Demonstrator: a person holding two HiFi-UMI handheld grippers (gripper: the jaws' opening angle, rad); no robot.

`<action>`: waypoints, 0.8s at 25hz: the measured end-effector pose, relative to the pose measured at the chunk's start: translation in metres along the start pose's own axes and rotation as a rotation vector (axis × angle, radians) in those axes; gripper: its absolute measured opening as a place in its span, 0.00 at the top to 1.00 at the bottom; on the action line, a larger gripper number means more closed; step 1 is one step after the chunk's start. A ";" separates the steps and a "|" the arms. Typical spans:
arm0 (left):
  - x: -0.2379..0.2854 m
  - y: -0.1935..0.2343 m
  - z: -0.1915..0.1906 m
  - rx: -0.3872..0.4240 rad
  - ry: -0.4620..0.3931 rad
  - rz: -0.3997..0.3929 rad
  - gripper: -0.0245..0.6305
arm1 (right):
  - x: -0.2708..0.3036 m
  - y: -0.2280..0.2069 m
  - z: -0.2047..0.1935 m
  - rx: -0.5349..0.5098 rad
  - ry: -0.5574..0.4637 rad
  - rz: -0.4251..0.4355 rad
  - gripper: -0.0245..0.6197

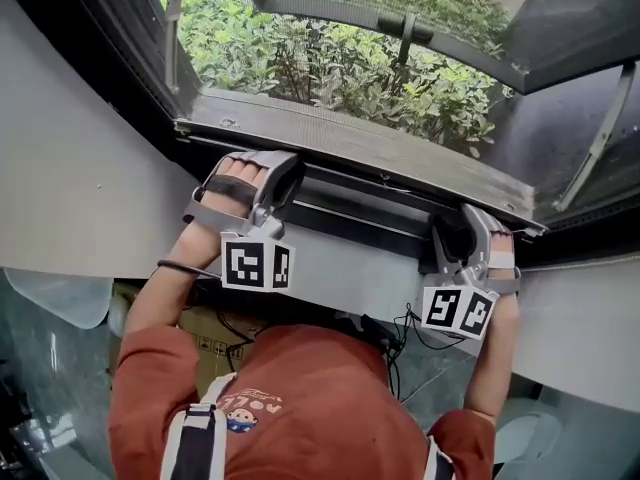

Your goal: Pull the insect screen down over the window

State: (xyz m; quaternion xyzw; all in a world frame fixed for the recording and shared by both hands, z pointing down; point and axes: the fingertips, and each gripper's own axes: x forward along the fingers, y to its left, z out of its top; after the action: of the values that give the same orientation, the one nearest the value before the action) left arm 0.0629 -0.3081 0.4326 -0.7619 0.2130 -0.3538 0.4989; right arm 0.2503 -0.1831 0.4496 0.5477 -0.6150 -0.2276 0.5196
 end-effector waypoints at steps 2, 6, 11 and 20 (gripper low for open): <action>-0.001 -0.003 -0.002 -0.044 -0.026 -0.011 0.85 | 0.001 0.006 0.000 -0.002 -0.004 0.011 0.60; -0.001 -0.004 -0.004 -0.050 -0.026 -0.039 0.85 | 0.003 0.006 0.000 0.006 -0.005 0.014 0.60; -0.001 -0.004 -0.003 -0.051 -0.021 -0.091 0.85 | 0.003 0.005 -0.001 0.004 -0.003 0.020 0.60; -0.002 -0.012 -0.005 -0.027 -0.003 -0.164 0.77 | 0.000 0.009 0.001 0.013 -0.002 0.018 0.60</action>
State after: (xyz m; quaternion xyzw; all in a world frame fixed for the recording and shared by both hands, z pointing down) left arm 0.0577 -0.3046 0.4435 -0.7839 0.1539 -0.3893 0.4585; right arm 0.2456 -0.1808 0.4564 0.5454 -0.6219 -0.2195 0.5173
